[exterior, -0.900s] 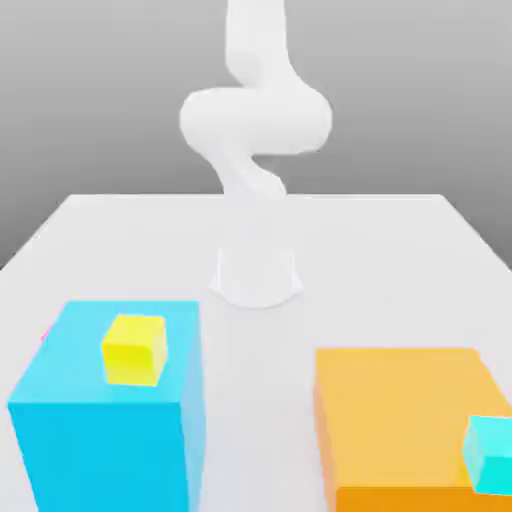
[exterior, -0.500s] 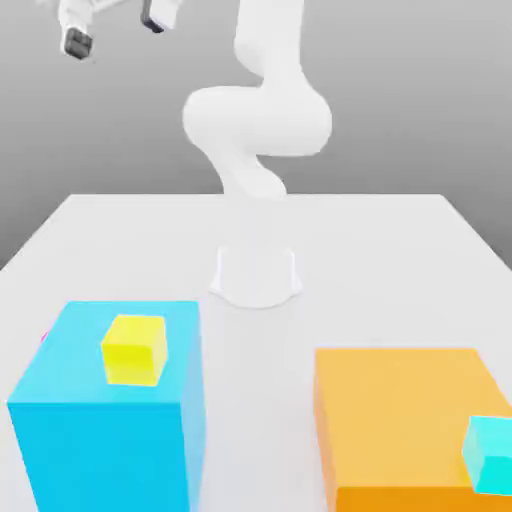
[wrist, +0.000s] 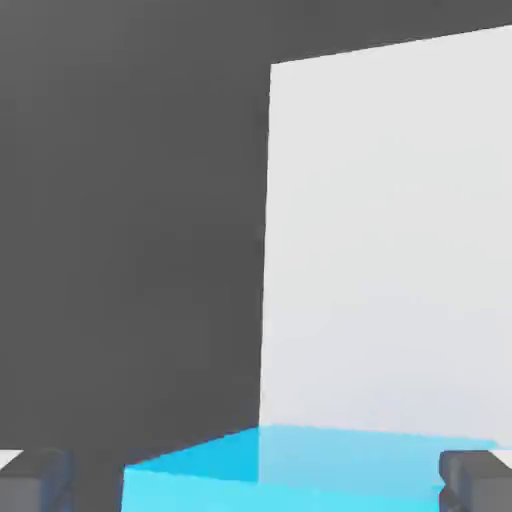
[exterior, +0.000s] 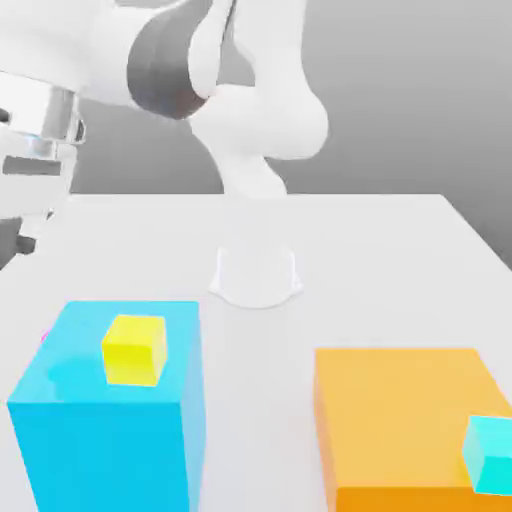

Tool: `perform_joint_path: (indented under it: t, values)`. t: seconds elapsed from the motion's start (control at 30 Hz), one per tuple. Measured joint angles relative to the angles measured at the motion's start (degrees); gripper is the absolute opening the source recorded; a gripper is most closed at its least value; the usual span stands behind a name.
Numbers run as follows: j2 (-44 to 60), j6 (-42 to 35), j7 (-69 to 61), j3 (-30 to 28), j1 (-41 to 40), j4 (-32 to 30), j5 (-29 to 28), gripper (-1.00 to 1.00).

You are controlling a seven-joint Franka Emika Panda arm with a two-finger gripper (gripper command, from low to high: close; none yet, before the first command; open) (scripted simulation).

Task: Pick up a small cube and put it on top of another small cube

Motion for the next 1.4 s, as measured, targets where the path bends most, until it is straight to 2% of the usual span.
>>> perform_joint_path:
  t: [0.17,0.4,0.63,0.67,0.87,1.17,1.4]
  values:
    - [5.58,3.96,13.42,-0.59,-3.98,-3.70,-1.62,0.00]
    - [10.54,8.25,30.50,0.32,-3.63,-16.69,2.37,0.00]
    - [23.75,19.42,35.03,-2.84,-1.81,-15.73,-1.64,0.00]
    - [25.34,20.72,35.45,-3.28,-1.50,-15.45,-2.16,-1.00]
    - [26.14,21.54,35.53,-3.63,-1.17,-15.31,-2.23,-1.00]
    - [10.49,8.91,31.06,-1.67,-2.16,-17.86,2.02,-1.00]
    - [3.91,-7.51,20.17,-2.44,-2.21,-5.74,-0.24,-1.00]
